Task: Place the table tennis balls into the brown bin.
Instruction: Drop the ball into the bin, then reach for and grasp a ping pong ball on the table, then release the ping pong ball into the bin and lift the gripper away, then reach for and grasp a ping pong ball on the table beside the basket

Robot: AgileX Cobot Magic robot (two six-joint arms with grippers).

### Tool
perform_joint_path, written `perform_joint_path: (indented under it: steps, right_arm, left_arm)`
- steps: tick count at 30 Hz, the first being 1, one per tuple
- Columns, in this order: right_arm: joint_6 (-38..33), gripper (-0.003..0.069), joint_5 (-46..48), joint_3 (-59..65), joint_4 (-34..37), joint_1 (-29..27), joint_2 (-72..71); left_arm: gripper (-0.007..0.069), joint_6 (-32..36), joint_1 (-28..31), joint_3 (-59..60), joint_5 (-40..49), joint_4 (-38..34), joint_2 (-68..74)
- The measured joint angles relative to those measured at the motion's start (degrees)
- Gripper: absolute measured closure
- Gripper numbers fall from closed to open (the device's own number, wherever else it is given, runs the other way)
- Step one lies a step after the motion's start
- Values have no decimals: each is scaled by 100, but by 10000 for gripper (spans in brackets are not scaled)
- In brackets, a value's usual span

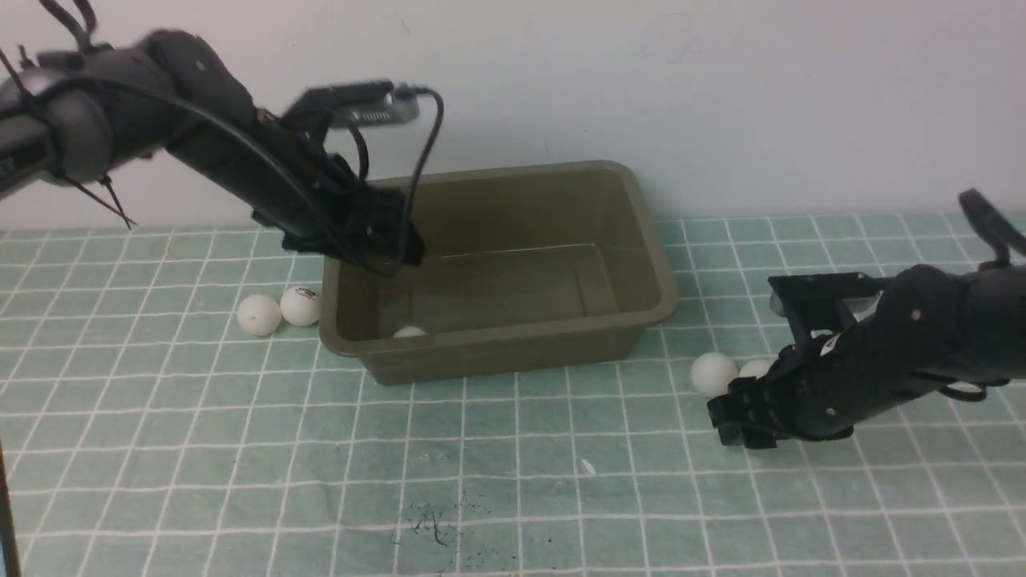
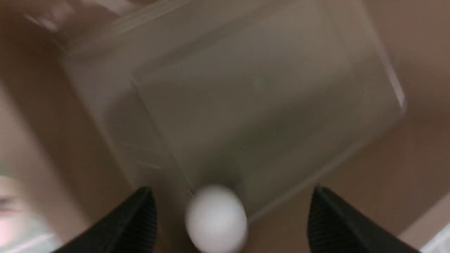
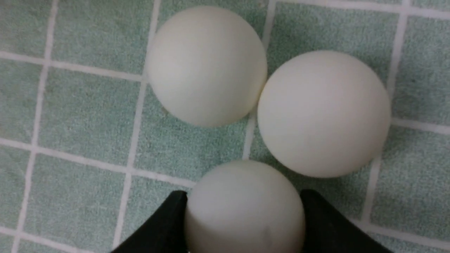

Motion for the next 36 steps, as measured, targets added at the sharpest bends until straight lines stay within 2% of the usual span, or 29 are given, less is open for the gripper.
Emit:
perform_joint_path:
  steps: [2, 5, 7, 10, 14, 17, 20, 21, 22, 24, 26, 27, 30, 31, 32, 33, 34, 35, 36]
  right_arm:
    - [0, 298, 214, -6, -6, 7, -77]
    - [0, 298, 632, -6, -11, 21, -473]
    - [-30, 298, 805, -6, 194, 82, -910]
    - [-199, 298, 625, -138, 685, 313, -1467]
    - [-648, 298, 539, -1046, 959, 634, -1257]
    - [-773, 286, 783, -2088, 993, 692, -640]
    - [-801, 188, 1249, -3064, 944, 692, -121]
    - [-801, 181, 1249, -3116, 944, 692, -97]
    - [-827, 135, 1470, -3516, 762, 698, -10]
    - [-913, 144, 1521, -3667, 393, 700, -97]
    - [-816, 186, 1581, -3699, -60, 706, -267]
    - [-563, 231, 1677, -3690, -422, 669, -424]
    - [-47, 323, 1876, -3596, -1017, 545, -712]
    - [343, 424, 1990, -3362, -1581, 318, -1020]
    - [461, 454, 2016, -3234, -1808, 204, -1133]
    - [489, 463, 2015, -3202, -1808, 174, -1160]
    - [641, 528, 2039, -2988, -2036, -51, -1323]
    - [740, 585, 2068, -2716, -2105, -228, -1425]
    - [832, 606, 2097, -2600, -2088, -378, -1466]
  left_arm:
    - [289, -300, 298, -311, 379, 279, -86]
    - [511, -410, 683, -435, 749, 646, -231]
    - [595, -445, 1077, -419, 991, 853, -287]
    - [623, -315, 1376, -184, 1112, 1046, -207]
    - [599, 178, 1379, -37, 987, 1092, 137]
    - [515, 364, 1298, -36, 657, 1006, 403]
    - [363, 406, 1221, -36, 300, 993, 648]
    - [340, 410, 1220, -36, 252, 993, 662]
    - [236, 415, 1209, -36, 52, 980, 800]
    - [155, 423, 1209, -36, -104, 960, 923]
    - [88, 442, 1209, -36, -223, 953, 1054]
    - [67, 442, 1209, -36, -265, 953, 1132]
    - [83, 390, 1209, -36, -289, 958, 1235]
    - [172, 302, 1209, -36, -348, 969, 1270]
    - [244, 288, 1209, -36, -352, 975, 1270]
    - [244, 288, 1209, -36, -352, 975, 1270]
    - [290, 288, 1209, -71, -322, 983, 1263]
    - [281, 266, 1209, -139, -220, 983, 1245]
    - [280, 266, 1209, -184, -144, 991, 1229]
